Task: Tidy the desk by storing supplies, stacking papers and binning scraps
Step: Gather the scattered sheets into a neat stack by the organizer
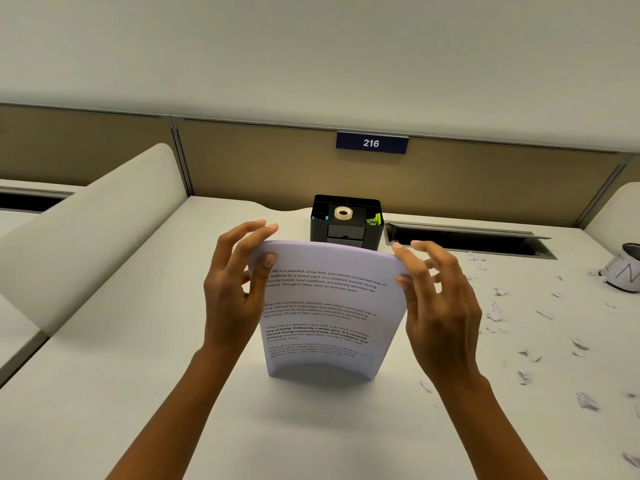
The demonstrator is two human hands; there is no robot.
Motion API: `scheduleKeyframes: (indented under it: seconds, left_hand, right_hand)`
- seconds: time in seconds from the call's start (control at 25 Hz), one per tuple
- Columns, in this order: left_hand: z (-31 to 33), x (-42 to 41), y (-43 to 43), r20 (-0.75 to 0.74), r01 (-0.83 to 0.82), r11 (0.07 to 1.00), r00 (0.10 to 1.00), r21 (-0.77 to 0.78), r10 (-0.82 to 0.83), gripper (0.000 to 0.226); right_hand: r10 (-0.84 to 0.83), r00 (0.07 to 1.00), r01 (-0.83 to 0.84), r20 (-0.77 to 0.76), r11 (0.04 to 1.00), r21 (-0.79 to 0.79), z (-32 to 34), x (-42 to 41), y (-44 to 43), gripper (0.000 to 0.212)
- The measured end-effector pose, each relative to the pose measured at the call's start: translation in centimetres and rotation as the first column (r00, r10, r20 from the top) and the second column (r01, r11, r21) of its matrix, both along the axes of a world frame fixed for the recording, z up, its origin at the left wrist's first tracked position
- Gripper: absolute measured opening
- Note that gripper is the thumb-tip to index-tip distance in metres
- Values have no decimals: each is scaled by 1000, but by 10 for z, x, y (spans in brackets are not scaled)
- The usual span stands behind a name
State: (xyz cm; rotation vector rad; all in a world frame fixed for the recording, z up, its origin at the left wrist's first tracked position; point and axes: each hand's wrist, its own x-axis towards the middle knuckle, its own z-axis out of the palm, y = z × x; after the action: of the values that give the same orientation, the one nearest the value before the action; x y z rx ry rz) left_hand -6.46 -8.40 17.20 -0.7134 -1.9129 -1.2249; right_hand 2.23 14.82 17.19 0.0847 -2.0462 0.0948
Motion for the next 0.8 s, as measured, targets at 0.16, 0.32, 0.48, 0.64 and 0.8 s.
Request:
scheduleKeyframes:
  seconds: [0.16,0.32,0.48,0.64,0.8]
  left_hand:
    - [-3,0,1,30,-1,1000,1000,30,0,41]
    - [-3,0,0,43,12,999,999,32,-13,41]
    - [-1,6,6,162,122,978,975,168,-149,36]
    - [-21,13,17,416,217,895,826,390,-382,31]
    - [-47,16,26,564,152,838,676,523,-474,14]
  right_hand:
    - [9,1000,-9,19,1000,22,-2,3,3,38]
    - [42,999,-42,30,999,-4,-1,3,3,36]
    - [184,981,-157,62,940,-303,-2,1,-3,44]
    - [544,838,-206,52,403,-892,-19,-1,-17,37]
    - [590,807,-99,-33,80,-992,-47,-10,-29,18]
